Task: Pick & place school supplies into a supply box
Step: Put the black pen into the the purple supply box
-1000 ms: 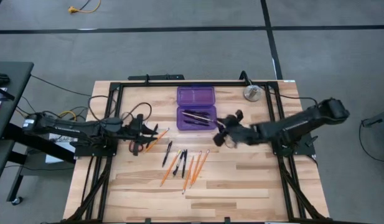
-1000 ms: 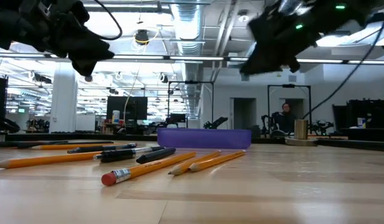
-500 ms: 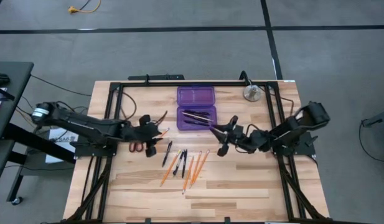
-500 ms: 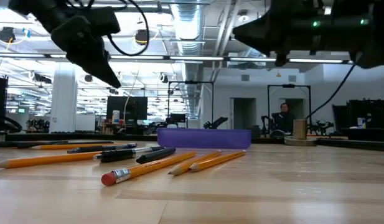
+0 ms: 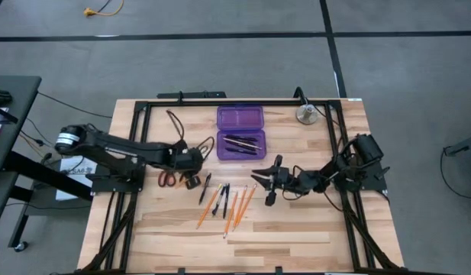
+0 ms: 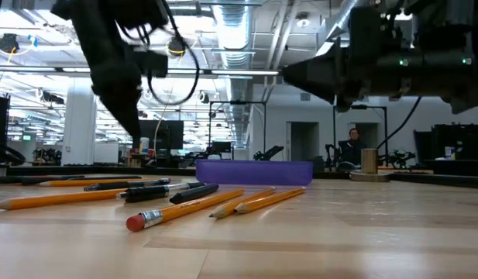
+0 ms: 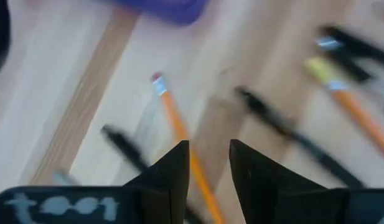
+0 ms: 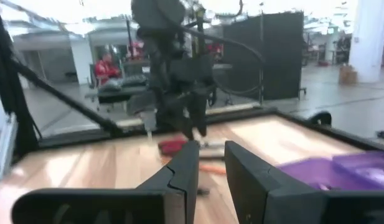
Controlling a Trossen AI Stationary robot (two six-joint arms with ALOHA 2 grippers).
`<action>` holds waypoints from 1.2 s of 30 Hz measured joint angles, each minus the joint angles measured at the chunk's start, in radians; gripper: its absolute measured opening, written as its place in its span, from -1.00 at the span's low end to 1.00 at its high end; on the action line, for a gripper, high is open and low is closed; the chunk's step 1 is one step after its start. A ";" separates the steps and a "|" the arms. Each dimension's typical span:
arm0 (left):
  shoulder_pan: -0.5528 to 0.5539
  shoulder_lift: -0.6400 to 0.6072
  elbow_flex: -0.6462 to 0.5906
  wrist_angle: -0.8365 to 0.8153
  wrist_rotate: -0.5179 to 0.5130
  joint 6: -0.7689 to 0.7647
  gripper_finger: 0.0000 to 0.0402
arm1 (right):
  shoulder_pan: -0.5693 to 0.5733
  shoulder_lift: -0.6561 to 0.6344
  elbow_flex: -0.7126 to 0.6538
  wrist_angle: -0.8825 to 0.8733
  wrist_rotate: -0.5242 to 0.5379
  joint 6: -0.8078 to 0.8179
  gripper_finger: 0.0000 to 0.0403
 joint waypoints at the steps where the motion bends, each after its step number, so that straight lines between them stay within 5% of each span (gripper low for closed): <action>1: 0.017 0.013 0.000 -0.020 -0.010 -0.016 -0.48 | 0.003 0.000 0.001 0.003 -0.001 0.001 -0.64; 15: 0.270 0.121 0.000 -0.102 -0.020 -0.090 -0.48 | 0.030 -0.002 0.001 0.005 -0.003 -0.009 -0.64; 36: 0.256 0.220 0.000 -0.069 0.087 -0.059 -0.48 | 0.031 -0.002 0.001 -0.002 -0.004 -0.009 -0.64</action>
